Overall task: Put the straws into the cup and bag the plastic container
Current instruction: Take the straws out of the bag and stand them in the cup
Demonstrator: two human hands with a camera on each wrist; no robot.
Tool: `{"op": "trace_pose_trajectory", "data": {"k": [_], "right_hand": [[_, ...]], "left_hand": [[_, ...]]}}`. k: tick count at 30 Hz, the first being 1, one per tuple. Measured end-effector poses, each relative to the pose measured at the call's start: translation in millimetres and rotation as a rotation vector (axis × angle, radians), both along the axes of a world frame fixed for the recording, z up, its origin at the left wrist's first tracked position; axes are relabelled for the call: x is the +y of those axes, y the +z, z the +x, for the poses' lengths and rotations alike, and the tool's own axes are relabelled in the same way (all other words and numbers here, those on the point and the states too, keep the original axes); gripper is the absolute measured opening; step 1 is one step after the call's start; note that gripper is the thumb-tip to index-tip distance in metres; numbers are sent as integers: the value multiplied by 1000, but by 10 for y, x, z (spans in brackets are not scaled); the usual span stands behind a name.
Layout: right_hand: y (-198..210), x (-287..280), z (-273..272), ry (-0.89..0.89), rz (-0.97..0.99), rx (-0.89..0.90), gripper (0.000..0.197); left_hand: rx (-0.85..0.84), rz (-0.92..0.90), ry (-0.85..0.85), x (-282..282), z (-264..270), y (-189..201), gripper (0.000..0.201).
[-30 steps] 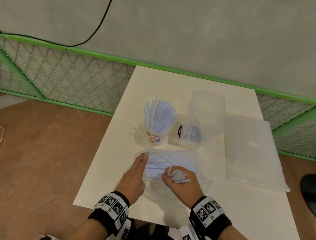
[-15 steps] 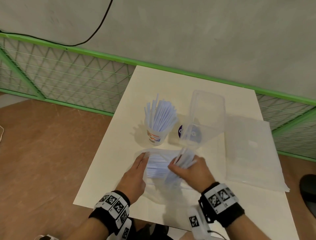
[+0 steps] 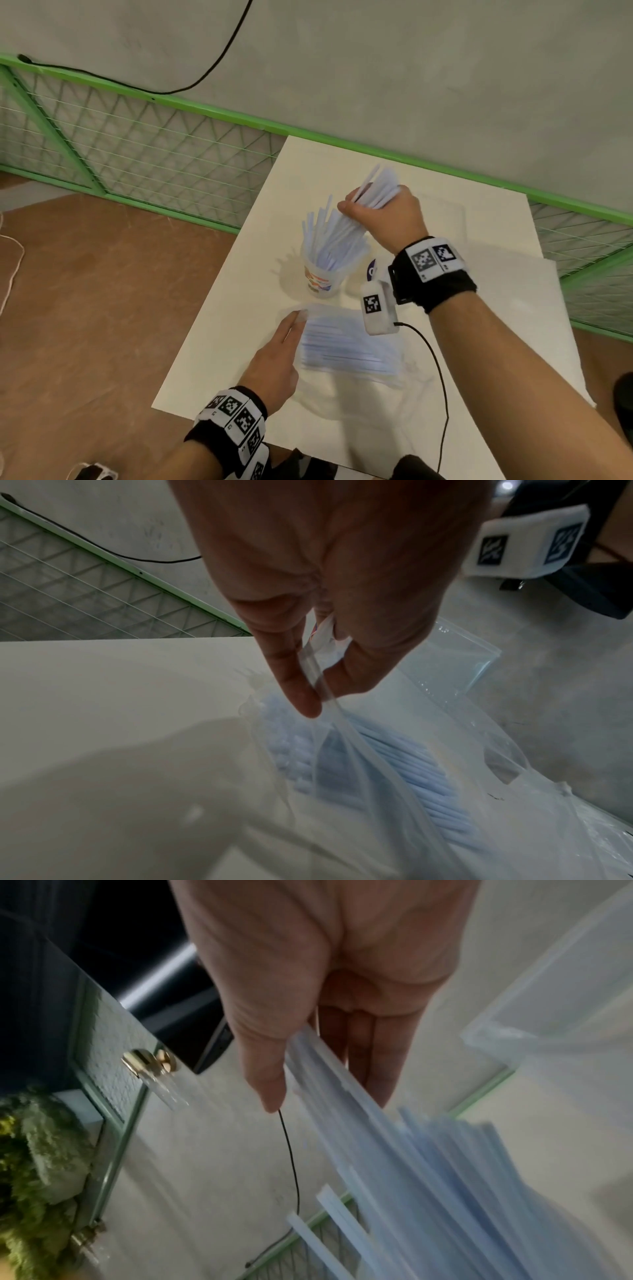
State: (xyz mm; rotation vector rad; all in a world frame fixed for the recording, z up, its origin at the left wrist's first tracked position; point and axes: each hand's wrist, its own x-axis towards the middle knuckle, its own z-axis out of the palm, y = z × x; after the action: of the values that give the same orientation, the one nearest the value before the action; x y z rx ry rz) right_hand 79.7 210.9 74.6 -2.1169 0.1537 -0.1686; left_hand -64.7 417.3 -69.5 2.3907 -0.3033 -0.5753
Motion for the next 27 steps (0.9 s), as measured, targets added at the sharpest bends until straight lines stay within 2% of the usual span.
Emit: {"op": "trace_pose_trajectory", "data": {"k": [4, 7, 10, 13, 15, 18, 20, 24, 27], "right_hand": [[-147, 22, 22, -3, -29, -137, 37], [-262, 28, -34, 26, -183, -217, 49], [-466, 108, -166, 215, -428, -100, 71], [-675, 176, -264, 357, -645, -3, 77], [-720, 192, -277, 350, -630, -45, 78], [-728, 192, -222, 236, -562, -135, 85], [-736, 210, -156, 207, -579, -130, 89], [-760, 263, 10, 213, -603, -90, 88], [-792, 295, 116, 259, -578, -152, 85]], "left_hand": [[-1, 8, -4, 6, 3, -10, 92], [2, -2, -1, 2, 4, 2, 91], [-6, 0, -6, -6, 9, 12, 91], [-11, 18, -7, -7, 14, 9, 92], [-18, 26, -9, -8, 19, 10, 91], [-28, 34, -8, -14, 27, 22, 91], [-24, 32, -8, -14, 30, 28, 91], [-18, 26, -10, -16, 34, 36, 92], [-15, 33, -6, -15, 31, 31, 93]]}}
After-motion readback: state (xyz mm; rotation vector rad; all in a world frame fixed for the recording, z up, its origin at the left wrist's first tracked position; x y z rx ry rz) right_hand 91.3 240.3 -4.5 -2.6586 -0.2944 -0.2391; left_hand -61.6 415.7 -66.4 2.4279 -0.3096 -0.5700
